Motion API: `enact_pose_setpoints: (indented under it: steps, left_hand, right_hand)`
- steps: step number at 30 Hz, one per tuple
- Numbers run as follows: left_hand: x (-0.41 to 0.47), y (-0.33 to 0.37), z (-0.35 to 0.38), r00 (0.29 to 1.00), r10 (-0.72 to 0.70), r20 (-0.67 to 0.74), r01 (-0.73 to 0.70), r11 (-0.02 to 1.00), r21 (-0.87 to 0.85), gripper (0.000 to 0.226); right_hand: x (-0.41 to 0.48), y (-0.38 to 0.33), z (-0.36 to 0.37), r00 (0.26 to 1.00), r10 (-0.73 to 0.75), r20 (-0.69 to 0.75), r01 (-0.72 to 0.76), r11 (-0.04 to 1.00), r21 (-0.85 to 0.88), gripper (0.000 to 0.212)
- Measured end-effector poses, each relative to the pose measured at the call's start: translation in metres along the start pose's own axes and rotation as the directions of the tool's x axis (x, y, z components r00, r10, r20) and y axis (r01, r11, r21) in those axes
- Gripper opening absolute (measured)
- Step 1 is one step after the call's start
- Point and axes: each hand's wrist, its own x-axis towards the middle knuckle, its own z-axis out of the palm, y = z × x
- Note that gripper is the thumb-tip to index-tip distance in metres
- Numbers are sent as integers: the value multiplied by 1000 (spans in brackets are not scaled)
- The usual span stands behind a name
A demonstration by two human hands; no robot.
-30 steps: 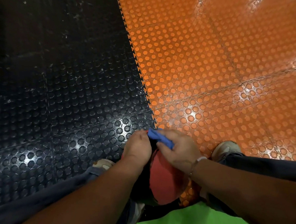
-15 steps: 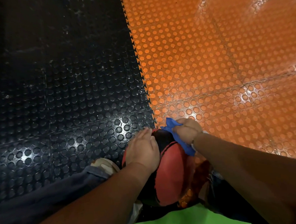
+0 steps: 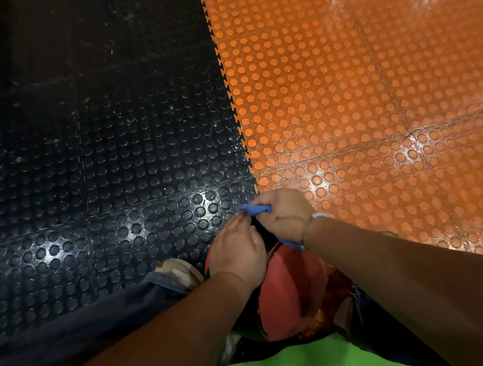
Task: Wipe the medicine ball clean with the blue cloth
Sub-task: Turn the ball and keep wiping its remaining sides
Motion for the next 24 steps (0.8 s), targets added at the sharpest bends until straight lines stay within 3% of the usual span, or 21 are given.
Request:
enact_pose_setpoints:
  steps: [3, 5, 7, 11, 14, 16, 18, 21, 23, 24]
  left_hand:
    - [-5, -1, 3, 999, 50, 11, -49, 998, -32, 62]
    - [-9, 1, 7, 996, 90, -12, -90, 995, -30, 81]
    - [-9, 2, 11, 996, 86, -28, -87, 996, -9, 86]
    - [-4, 2, 10, 996, 66, -63, -66, 998, 2, 88]
    - [-1, 5, 8, 998, 70, -7, -70, 998, -7, 76]
    - [1, 7, 8, 998, 67, 13, -66, 998, -14, 72]
    - [3, 5, 6, 998, 60, 3, -60, 998, -3, 71]
    - [2, 0, 7, 998, 57, -3, -57, 998, -11, 71]
    - [0, -1, 7, 997, 78, 19, -78, 997, -3, 71]
    - [-2, 0, 7, 996, 88, 33, -88, 996, 3, 71]
  right_hand:
    - [10, 19, -7, 981, 188, -37, -188, 982, 26, 20]
    - [19, 30, -9, 963, 270, -3, -269, 961, -69, 17]
    - [18, 25, -7, 988, 153, 17, -149, 980, -135, 21]
    - [-8, 10, 0, 991, -130, -9, 130, 992, -6, 29]
    - [-1, 32, -10, 1000, 15, -24, -15, 1000, 6, 26]
    - [5, 39, -16, 995, 94, 28, -90, 989, -115, 27]
    - [2, 32, -12, 999, -27, 46, 35, 980, -196, 34]
    - [-17, 24, -4, 979, -199, 45, 203, 966, -158, 41]
    - [-16, 43, -7, 992, -112, 58, 121, 974, -189, 42]
    - [-13, 51, -12, 996, 5, 93, 18, 968, -250, 41]
